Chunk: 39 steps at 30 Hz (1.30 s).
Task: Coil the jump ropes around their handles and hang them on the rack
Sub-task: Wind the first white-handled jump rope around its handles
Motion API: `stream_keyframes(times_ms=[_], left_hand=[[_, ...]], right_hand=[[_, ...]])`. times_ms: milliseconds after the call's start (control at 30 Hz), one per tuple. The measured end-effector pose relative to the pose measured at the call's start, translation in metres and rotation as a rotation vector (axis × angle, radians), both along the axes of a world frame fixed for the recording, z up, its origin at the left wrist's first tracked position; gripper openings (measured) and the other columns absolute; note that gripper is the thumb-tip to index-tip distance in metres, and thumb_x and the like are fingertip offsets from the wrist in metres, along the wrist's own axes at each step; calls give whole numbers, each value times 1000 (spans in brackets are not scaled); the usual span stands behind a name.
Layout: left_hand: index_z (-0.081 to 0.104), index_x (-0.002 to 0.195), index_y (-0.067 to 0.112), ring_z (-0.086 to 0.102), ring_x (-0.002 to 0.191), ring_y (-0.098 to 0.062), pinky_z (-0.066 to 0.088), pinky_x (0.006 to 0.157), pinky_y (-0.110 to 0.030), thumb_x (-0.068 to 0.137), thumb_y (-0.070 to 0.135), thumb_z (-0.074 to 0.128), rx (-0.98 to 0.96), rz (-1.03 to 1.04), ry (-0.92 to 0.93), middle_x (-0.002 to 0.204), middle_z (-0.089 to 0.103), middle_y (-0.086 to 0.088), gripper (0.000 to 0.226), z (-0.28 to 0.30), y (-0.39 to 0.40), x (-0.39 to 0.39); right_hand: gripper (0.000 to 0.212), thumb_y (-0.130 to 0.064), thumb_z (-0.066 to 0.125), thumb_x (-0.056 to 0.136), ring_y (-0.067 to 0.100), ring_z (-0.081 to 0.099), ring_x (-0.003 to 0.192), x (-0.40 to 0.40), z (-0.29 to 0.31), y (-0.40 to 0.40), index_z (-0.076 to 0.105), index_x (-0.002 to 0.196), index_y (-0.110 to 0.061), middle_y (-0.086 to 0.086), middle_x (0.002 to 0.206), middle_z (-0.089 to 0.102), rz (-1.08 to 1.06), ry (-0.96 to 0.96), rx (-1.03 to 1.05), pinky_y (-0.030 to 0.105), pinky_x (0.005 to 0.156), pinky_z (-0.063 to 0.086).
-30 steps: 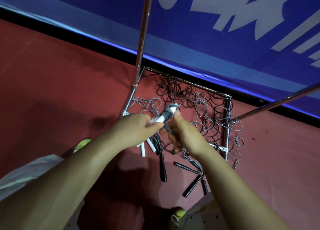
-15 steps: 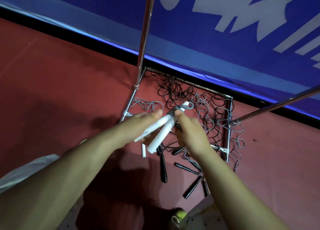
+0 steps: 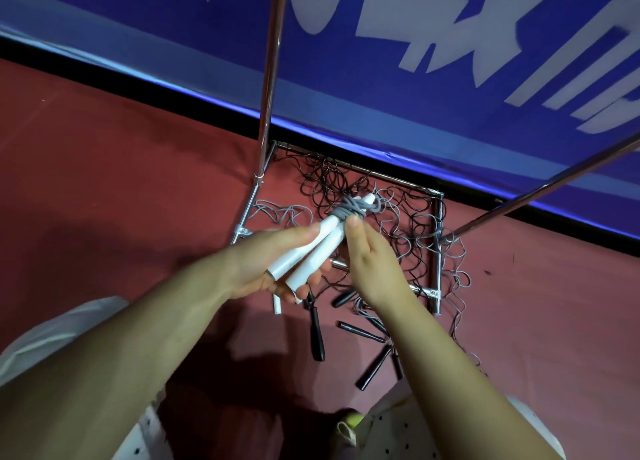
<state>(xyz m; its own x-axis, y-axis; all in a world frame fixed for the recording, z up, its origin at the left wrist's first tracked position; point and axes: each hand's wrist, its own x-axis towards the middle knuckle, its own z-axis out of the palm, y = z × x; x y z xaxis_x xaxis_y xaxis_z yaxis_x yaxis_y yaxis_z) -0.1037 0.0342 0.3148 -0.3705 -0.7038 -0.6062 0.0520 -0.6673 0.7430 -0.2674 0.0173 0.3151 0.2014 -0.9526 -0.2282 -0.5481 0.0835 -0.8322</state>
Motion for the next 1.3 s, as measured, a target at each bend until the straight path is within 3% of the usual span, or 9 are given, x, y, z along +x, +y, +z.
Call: stream_keyframes(times_ms=[267,367,533,633,767,900,1067,1200,1300], left_hand=[[62,83,11,59,48,-21,37,52,-28,95,42,49,-80,8,-200,53,63,-2,36,-1,24,-49],[64,84,8,59,48,-20,40,54,-30,80,55,57,-147,-25,-293,60,68,-4,47,-3,28,-49],[68,81,7,56,51,-13,41,47,-20,66,59,65,-230,93,-391,62,65,0,54,-12,21,-32],[69,80,9,56,53,-11,41,53,-24,47,71,57,-246,148,-442,64,65,1,72,-25,10,-24],[72,80,13,53,61,-11,40,66,-30,47,69,61,-318,94,-491,62,59,7,66,-41,-2,-22],[71,90,32,64,76,-19,50,73,-39,49,66,63,-452,0,-576,79,68,1,54,-48,-3,-25],[64,85,29,59,71,-13,47,67,-34,49,65,62,-545,-82,-659,77,62,5,51,-43,0,-27],[63,78,22,55,60,-1,45,55,-16,77,60,58,-291,-44,-282,75,61,4,39,-25,2,-24],[69,90,15,69,66,-19,55,56,-24,80,63,32,70,-78,84,82,71,-11,61,-25,6,-19]], right_hand=[[57,-52,34,99,17,32,51,-33,7,24,33,54,-16,-1,51,35,-144,184,149,31,51,25],[60,-53,39,97,17,38,47,-42,4,32,44,56,-8,7,52,43,-200,66,156,28,51,32],[82,-56,9,99,15,50,47,-41,0,22,63,65,-6,5,54,52,-190,-124,163,22,49,42],[83,-67,6,93,16,42,46,-36,-9,12,54,60,-9,3,51,45,-67,-126,197,28,51,34],[68,-75,25,87,9,26,42,-36,-14,4,44,52,-20,-10,45,34,-71,-136,252,26,49,21],[60,-66,50,86,5,29,35,-35,-19,1,51,48,-19,-11,39,35,-203,-86,307,26,48,23],[51,-55,57,83,12,21,44,-29,-22,2,33,50,-24,-7,45,25,-237,-168,240,28,51,17],[37,-49,48,74,12,18,47,-29,-24,3,32,50,-25,-9,49,23,-186,-277,176,30,50,16],[26,-36,46,75,9,20,45,-30,-24,7,40,52,-25,-11,48,26,-139,-395,170,26,49,17]])
